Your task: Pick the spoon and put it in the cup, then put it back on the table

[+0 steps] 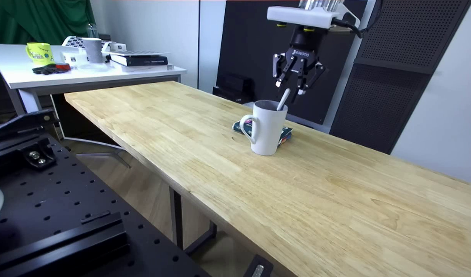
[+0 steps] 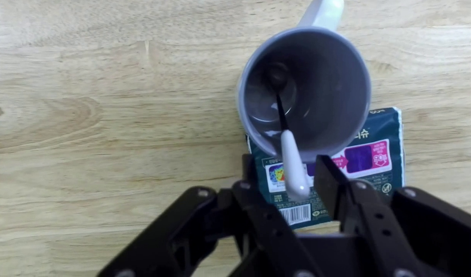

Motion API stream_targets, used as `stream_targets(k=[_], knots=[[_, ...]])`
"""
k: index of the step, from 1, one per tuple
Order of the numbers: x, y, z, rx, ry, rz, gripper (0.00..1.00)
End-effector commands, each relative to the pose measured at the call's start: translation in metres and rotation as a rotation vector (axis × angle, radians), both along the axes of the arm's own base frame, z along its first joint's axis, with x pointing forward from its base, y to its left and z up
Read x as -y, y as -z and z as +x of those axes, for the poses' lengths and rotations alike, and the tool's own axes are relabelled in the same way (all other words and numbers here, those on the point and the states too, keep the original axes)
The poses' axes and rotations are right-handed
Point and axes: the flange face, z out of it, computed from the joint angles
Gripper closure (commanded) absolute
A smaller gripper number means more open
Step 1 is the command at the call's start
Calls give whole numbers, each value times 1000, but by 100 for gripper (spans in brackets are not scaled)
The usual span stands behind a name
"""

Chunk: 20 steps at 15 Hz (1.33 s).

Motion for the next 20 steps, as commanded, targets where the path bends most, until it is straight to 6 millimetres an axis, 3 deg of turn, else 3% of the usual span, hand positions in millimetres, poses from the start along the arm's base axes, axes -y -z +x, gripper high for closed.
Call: stream_targets(k=[1, 3, 4, 9, 13, 17, 20], knots=[[-2, -2, -1, 12, -4, -16, 87], [-2, -5, -3, 18, -5, -6, 99], [-3, -9, -3, 29, -3, -15, 100], [-9, -44, 2, 59, -22, -14, 96], [-25, -108, 6, 103, -72, -29, 96], [-55, -192, 1, 121, -164, 16, 96], [-83, -245, -10, 175, -255, 25, 96]])
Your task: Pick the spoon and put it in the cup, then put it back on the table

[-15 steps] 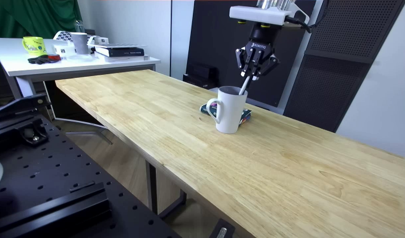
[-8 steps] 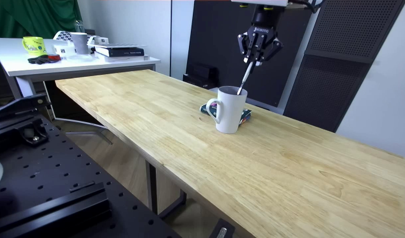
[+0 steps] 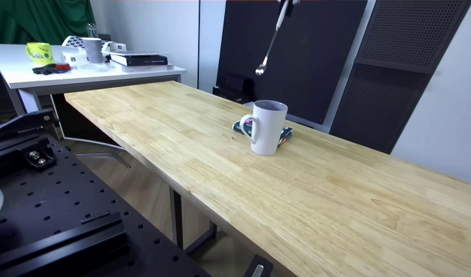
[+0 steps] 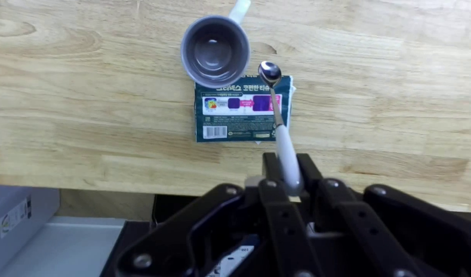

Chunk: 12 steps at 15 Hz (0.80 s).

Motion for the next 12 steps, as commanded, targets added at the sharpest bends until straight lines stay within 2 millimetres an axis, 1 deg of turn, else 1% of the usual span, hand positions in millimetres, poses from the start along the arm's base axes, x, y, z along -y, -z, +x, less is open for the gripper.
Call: stream_targets(k=[1, 3, 4, 6, 9, 12], knots=[[-31, -56, -13, 78, -101, 15, 96], [-44, -63, -12, 154, -122, 63, 96], [-49, -56, -8, 175, -119, 100, 96], [-56, -30, 2, 185, -117, 178, 96], [-65, 27, 16, 146, -122, 261, 96], [-78, 90, 29, 87, -135, 308, 96]])
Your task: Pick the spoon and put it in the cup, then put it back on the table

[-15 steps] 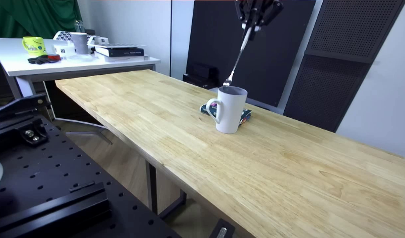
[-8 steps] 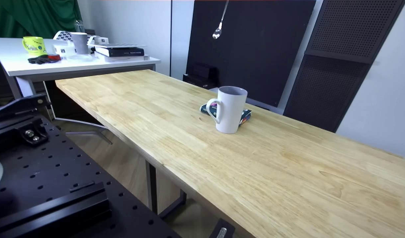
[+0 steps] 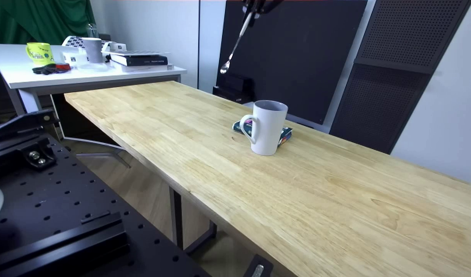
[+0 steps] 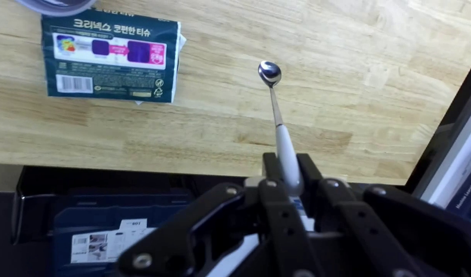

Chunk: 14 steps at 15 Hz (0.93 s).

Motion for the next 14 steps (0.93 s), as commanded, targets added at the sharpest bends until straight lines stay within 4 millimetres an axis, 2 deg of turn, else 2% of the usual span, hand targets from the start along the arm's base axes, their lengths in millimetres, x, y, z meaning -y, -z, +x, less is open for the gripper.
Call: stream_targets(k=[1, 4, 6, 14], knots=[[-15, 64, 19, -53, -23, 51, 96], [-29, 112, 24, -111, -42, 53, 96], [-35, 132, 28, -134, -49, 50, 96], [-40, 190, 37, -218, -78, 42, 96]])
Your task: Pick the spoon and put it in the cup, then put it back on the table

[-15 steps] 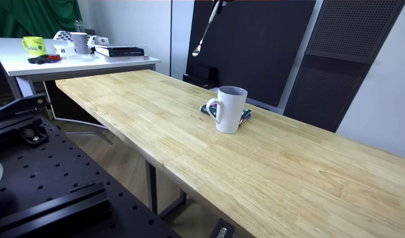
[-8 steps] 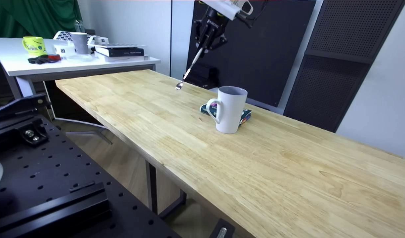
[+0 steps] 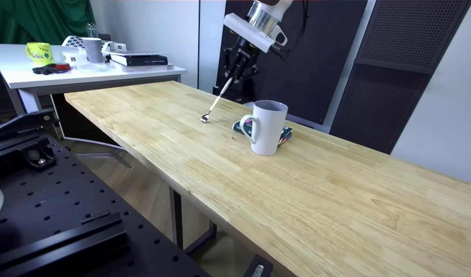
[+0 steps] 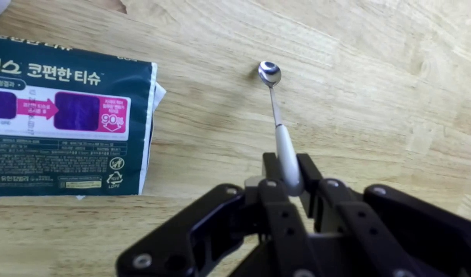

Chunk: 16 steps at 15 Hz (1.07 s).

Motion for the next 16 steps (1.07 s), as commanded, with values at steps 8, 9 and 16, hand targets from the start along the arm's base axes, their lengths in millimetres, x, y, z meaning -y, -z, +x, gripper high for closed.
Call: stream_targets(k=[8, 9, 16], knots=[[-13, 27, 25, -27, -8, -102, 96], [-16, 28, 25, -24, -5, -118, 96], [-25, 63, 20, 44, 11, -283, 96]])
